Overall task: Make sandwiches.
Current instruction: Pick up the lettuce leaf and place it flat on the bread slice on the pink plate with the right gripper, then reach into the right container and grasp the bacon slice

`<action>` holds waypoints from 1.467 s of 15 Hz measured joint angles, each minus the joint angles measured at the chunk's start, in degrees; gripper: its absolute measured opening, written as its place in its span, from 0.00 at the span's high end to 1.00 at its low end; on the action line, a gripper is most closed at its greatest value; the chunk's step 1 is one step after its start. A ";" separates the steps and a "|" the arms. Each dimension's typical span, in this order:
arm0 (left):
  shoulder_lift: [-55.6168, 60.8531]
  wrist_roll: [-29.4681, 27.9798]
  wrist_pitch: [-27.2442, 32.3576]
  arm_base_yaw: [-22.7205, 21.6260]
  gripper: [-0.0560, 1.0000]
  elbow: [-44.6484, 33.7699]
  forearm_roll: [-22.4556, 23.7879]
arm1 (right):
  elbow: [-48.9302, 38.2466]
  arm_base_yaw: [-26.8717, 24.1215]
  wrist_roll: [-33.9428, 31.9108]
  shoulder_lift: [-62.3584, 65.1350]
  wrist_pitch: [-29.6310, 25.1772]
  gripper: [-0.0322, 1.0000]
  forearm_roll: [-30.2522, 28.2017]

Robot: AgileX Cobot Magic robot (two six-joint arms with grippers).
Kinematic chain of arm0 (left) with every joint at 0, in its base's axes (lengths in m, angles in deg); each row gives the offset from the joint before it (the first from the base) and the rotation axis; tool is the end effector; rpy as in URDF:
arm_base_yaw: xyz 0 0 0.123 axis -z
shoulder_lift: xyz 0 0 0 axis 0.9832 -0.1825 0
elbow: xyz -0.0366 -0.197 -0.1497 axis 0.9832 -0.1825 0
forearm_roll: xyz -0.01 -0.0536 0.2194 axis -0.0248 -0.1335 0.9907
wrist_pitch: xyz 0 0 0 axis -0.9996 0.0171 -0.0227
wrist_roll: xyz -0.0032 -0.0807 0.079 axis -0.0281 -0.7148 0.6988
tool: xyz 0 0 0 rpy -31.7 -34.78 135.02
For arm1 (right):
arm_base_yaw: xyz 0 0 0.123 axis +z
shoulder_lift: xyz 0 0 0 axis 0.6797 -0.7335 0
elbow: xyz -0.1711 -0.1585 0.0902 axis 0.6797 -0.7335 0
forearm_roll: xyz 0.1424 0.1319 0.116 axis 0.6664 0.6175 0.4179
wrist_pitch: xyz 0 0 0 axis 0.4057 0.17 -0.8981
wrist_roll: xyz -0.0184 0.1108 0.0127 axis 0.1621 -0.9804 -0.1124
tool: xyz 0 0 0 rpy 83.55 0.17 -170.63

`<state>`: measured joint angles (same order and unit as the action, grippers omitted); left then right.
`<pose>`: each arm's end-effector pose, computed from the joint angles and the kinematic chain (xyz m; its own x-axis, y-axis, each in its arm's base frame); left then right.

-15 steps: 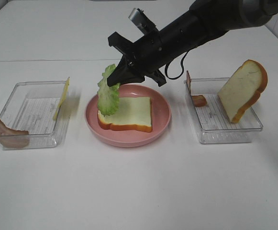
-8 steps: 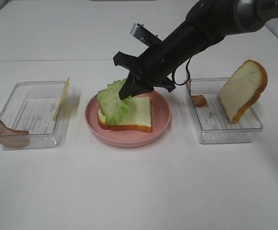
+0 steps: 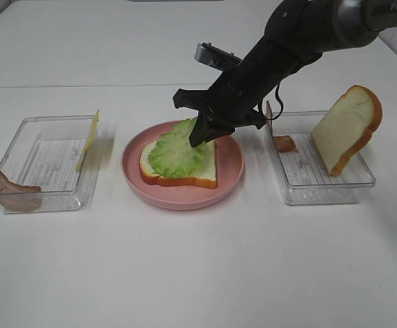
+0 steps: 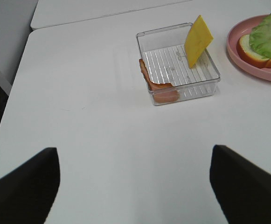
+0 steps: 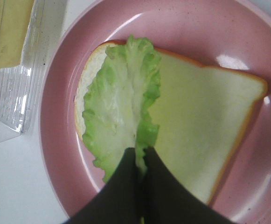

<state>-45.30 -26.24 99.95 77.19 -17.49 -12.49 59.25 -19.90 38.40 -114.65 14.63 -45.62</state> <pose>0.0236 -0.0039 0.2577 -0.4488 0.1160 -0.8861 0.0600 0.9932 0.0997 0.3742 0.2066 0.1076 -0.9481 -0.1473 -0.2818 -0.2660 0.8530 0.4491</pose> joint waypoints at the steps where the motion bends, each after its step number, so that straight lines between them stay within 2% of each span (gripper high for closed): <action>1: 0.00 0.00 0.00 0.00 0.19 0.00 0.00 | 0.00 0.00 -0.06 0.00 0.00 0.95 0.00; 3: 0.00 0.00 0.00 0.00 0.19 0.00 0.00 | 0.00 0.00 -0.06 0.00 0.00 0.95 0.00; 4: 0.00 0.00 0.00 0.00 0.19 0.00 0.00 | 0.00 0.00 -0.06 0.00 0.00 0.91 0.00; 5: 0.00 0.00 0.00 0.00 0.19 0.00 0.00 | 0.00 0.00 -0.06 0.00 -0.06 0.64 0.00; 7: 0.00 0.00 0.00 0.00 0.19 0.00 0.00 | 0.00 0.00 -0.06 0.00 -0.52 0.31 0.00; 8: 0.00 0.00 0.00 0.00 0.19 0.00 0.00 | 0.00 0.00 -0.06 0.00 -0.97 0.23 -0.06; 11: 0.00 0.00 0.00 0.00 0.19 0.00 0.00 | 0.00 0.00 -0.06 1.32 -2.52 0.17 -2.06; 19: 0.00 0.17 0.00 0.00 0.19 0.00 0.00 | 0.00 0.00 -1.49 12.26 -6.76 0.16 -5.27; 20: 0.00 0.17 0.00 0.00 0.19 0.00 0.00 | 0.46 0.00 -3.50 13.98 -7.10 0.16 -8.71; 21: 0.00 0.17 -0.06 0.00 0.19 0.00 0.00 | 3.84 0.00 -11.57 14.84 -10.66 0.16 -19.82; 22: 0.00 0.17 -0.06 0.00 0.19 0.00 0.00 | 5.96 0.00 -15.41 14.44 -13.24 0.16 -26.30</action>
<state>-45.30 -26.07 99.90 77.19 -17.49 -12.49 65.21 -19.90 22.99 -100.21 1.39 -71.92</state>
